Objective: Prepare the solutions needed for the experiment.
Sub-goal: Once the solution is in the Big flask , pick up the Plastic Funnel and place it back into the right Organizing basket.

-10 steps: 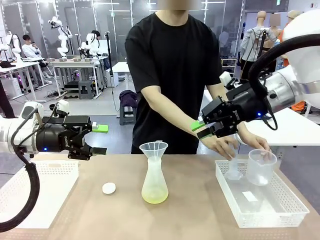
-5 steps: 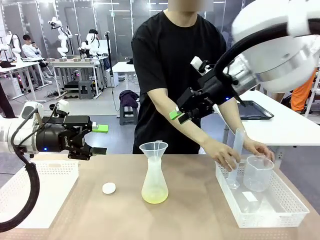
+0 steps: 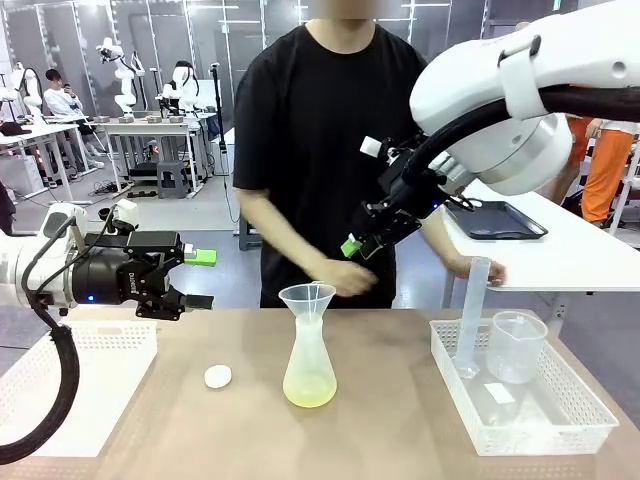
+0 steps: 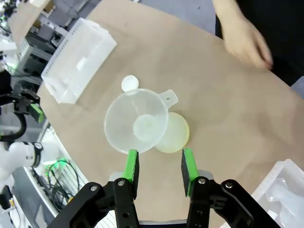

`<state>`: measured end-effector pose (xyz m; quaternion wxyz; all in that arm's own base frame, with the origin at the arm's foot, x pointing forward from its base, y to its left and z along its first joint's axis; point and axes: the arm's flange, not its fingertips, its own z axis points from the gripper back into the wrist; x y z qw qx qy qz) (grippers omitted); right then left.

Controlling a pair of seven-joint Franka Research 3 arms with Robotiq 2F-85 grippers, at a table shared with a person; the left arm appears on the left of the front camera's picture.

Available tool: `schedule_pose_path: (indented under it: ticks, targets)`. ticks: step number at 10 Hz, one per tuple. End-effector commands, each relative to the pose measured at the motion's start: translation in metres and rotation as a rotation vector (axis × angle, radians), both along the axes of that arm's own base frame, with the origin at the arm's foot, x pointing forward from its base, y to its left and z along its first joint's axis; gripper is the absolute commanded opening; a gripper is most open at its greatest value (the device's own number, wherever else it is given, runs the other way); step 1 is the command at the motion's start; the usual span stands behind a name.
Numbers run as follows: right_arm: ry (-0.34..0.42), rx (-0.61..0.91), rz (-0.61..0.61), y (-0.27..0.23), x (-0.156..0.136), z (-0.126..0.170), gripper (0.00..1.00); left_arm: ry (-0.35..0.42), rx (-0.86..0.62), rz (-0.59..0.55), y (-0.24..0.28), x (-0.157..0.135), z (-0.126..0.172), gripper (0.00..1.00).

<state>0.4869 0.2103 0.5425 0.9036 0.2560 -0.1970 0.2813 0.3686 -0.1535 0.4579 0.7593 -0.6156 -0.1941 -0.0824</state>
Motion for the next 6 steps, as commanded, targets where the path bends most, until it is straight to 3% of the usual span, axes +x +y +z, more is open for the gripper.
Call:
schedule_pose_path:
  ticks: [1, 2, 3, 6]
  targets:
    - [-0.01, -0.038, 0.018, 0.019, 0.003, 0.008, 0.47, 0.014, -0.028, 0.006, -0.003, -0.002, 0.001, 1.0]
    - [0.031, -0.051, 0.017, 0.024, 0.003, 0.007, 0.47, 0.014, -0.028, 0.006, -0.003, -0.002, 0.001, 1.0]
    - [-0.012, -0.027, 0.025, 0.009, -0.001, 0.002, 0.47, 0.014, -0.028, 0.006, -0.003, -0.002, 0.001, 1.0]
    - [-0.012, -0.027, 0.025, 0.009, -0.001, 0.002, 0.47, 0.014, -0.028, 0.006, -0.003, -0.002, 0.001, 1.0]
